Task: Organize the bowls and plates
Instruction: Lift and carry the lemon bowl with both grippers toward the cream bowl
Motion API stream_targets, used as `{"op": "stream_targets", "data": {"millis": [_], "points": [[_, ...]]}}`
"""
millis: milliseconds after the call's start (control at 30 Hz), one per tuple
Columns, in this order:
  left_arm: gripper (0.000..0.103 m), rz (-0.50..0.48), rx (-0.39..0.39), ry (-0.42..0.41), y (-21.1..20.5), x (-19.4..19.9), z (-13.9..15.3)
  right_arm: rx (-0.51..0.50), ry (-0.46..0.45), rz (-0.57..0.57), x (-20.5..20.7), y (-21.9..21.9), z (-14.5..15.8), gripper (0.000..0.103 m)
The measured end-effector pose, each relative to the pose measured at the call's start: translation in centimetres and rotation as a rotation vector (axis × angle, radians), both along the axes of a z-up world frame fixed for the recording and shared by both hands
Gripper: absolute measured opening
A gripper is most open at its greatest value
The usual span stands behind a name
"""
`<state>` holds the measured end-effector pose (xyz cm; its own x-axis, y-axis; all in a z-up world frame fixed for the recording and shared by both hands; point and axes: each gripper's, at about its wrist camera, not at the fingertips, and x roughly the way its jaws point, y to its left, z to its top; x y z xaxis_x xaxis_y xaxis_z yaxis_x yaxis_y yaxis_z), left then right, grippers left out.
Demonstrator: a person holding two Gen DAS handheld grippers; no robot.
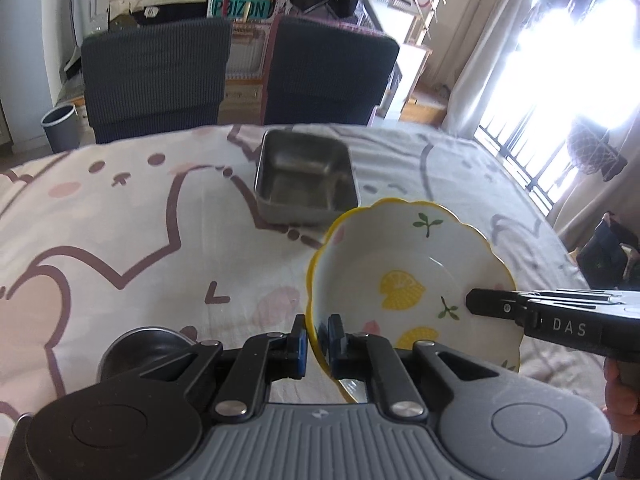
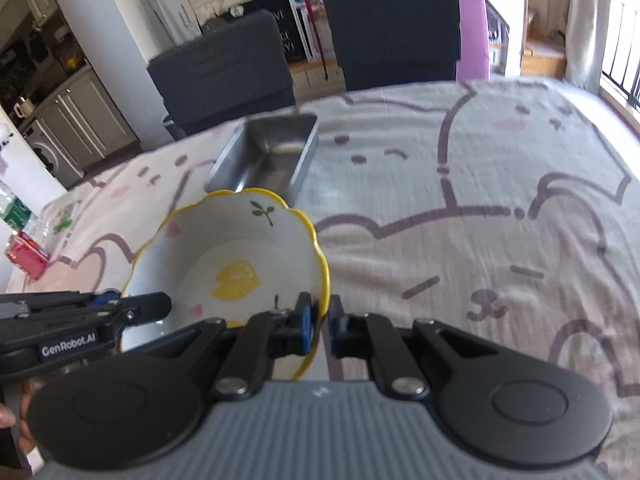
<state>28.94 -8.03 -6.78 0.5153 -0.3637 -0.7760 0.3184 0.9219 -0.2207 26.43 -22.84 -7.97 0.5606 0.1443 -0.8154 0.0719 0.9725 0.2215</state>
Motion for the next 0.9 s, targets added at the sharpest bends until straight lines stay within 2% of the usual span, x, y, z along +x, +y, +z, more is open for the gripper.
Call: {"op": "stream_targets", "data": {"millis": [467,667,900], "points": [[0.008,0.015,-0.037,-0.091,2.0,-6.1,5.5,0.032,-0.123,0.0,-5.9,0.5,5.7,0.008],[0.007,0.032,-0.043,-0.106,3.6,-8.6,6.3,0.051,-0.154,0.017,-7.8,1.4,6.6,0.008],[0.008,0.062,-0.042,-0.111,5.8,-11.4,6.2,0.079,-0.138,0.054,-9.5,3.2,6.4,0.008]]}}
